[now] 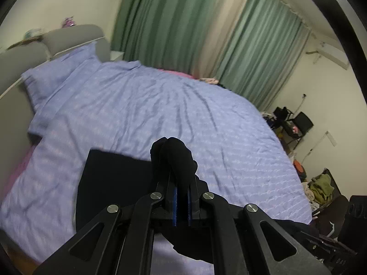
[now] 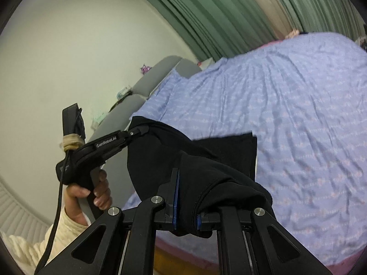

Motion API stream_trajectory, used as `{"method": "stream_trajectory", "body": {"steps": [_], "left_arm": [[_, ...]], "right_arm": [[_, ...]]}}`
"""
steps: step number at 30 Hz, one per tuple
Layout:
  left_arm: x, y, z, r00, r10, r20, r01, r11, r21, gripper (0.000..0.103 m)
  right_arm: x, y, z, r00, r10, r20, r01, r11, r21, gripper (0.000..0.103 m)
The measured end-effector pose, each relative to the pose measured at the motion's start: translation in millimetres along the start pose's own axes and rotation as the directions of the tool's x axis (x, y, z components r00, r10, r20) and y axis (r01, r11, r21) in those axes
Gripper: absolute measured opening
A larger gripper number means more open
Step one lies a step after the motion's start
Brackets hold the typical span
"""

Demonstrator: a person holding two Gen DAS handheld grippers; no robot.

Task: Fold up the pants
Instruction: 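Lift the folded pants with both grippers and carry them toward the bed head, then lower the folded pants onto the stack and open both grippers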

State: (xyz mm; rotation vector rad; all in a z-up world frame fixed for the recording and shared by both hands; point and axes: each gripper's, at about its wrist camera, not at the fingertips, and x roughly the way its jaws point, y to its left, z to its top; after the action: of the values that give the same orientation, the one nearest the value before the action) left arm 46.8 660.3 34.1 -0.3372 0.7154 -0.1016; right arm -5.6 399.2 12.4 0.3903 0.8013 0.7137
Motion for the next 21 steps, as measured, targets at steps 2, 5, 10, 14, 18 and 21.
{"method": "stream_trajectory", "body": {"steps": [2,5,10,14,18,21], "left_arm": [[15.5,4.8,23.0,0.999,-0.035,-0.013,0.035,0.999,0.036,0.008],[37.4,13.0,55.0,0.995,-0.098,-0.032,0.101,0.991,0.093,0.008],[91.9,21.7,115.7,0.964,-0.245,-0.109,0.263,0.938,0.223,0.008],[132.7,32.0,140.0,0.927,-0.322,-0.193,0.367,0.883,0.292,0.008],[186.0,66.2,125.4,0.894,-0.302,-0.33,0.409,0.852,0.328,0.008],[226.5,100.3,97.1,0.878,-0.224,-0.424,0.393,0.843,0.368,0.008]], "right_arm": [[10.6,8.4,9.7,0.999,-0.03,0.035,0.03,1.0,-0.001,0.012],[27.6,20.6,23.9,0.99,-0.099,0.096,0.098,0.995,0.016,0.012],[63.0,46.1,40.0,0.941,-0.26,0.219,0.244,0.965,0.096,0.012],[103.9,71.4,41.7,0.872,-0.4,0.281,0.35,0.913,0.211,0.012],[164.9,79.3,23.1,0.829,-0.506,0.237,0.432,0.85,0.303,0.012],[217.4,74.2,-0.2,0.847,-0.516,0.126,0.443,0.817,0.369,0.012]]}}
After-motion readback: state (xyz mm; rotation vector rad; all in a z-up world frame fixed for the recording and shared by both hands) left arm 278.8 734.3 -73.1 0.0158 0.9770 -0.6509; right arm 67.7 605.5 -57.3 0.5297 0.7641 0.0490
